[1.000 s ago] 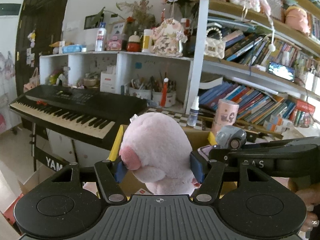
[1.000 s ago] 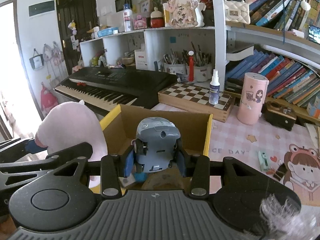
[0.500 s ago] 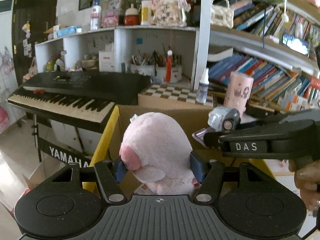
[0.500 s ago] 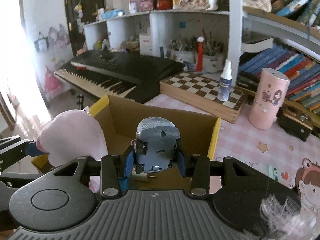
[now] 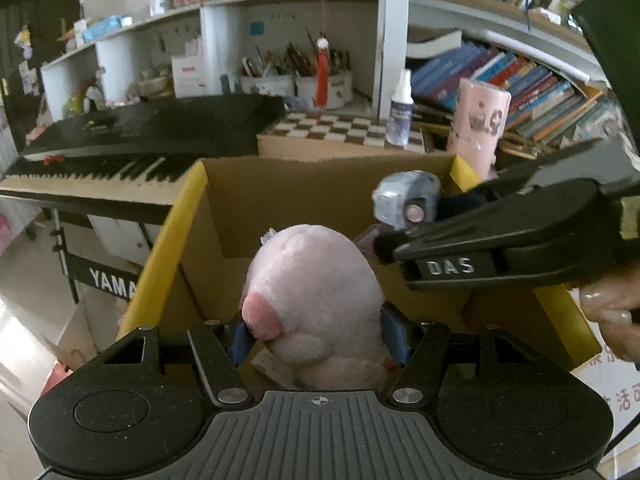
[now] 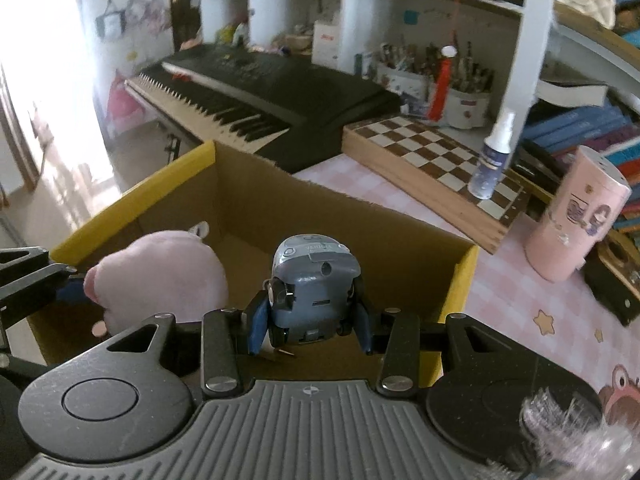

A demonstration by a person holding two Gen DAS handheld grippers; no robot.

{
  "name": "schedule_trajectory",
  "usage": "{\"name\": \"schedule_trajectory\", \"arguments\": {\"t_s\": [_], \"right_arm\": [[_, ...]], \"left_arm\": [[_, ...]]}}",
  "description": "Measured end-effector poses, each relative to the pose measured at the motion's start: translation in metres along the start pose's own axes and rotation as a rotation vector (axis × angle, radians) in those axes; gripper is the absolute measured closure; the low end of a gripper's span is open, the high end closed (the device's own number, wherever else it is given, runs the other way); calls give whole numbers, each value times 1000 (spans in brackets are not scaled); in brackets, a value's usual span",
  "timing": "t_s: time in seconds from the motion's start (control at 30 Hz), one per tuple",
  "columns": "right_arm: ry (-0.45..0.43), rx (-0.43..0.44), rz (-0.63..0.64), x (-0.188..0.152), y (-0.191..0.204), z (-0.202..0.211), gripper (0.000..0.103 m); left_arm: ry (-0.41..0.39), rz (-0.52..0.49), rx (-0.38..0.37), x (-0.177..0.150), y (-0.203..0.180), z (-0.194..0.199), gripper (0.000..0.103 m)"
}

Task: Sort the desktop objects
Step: 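Lower both toys into the yellow box and open both grippers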

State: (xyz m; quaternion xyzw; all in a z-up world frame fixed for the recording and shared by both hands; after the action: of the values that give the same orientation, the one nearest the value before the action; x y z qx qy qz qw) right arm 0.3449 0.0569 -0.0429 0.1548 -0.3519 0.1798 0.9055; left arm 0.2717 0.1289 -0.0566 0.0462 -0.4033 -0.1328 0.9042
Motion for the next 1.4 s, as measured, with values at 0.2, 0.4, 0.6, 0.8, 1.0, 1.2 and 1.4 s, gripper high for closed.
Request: {"name": "schedule_trajectory", "arguments": {"t_s": [0.2,0.4,0.6,0.8,1.0,1.2,1.4], "right_arm": [[66,7,67,-4,6,-14,63],[155,35,73,-10,8,-26,63],[195,38,58,-12,7,-31,63],[175,29,51,-10,5,-29,62],[77,14,45,-2,5,-11,57],[-50,-10,38,6,7,23,54],[-160,-42,-30,7,-2,57,53]], "left_arm": [[6,-4,-12,1,-3,-4,36],[19,5,-6,-1,-2,-8,29],[17,-1,8,-1,-3,-7,27],[-13,-5,30,1,-3,1,23],[-75,-6,58,8,-1,18,20],[-158,-8,78,16,-3,41,18],[-203,25,116,14,2,61,17]]}}
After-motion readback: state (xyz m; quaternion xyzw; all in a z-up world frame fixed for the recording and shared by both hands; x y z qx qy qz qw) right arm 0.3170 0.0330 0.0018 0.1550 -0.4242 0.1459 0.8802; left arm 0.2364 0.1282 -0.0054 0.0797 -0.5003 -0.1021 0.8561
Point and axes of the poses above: each gripper's, at about its wrist camera, not at the fingertips, and z roughly against the way its jaws point, y to its left, x to its top, the point moved 8 cm from there along -z, roughly the way its jaws point, and after that the axes turned 15 degrees about -z, right-handed, at the moved point
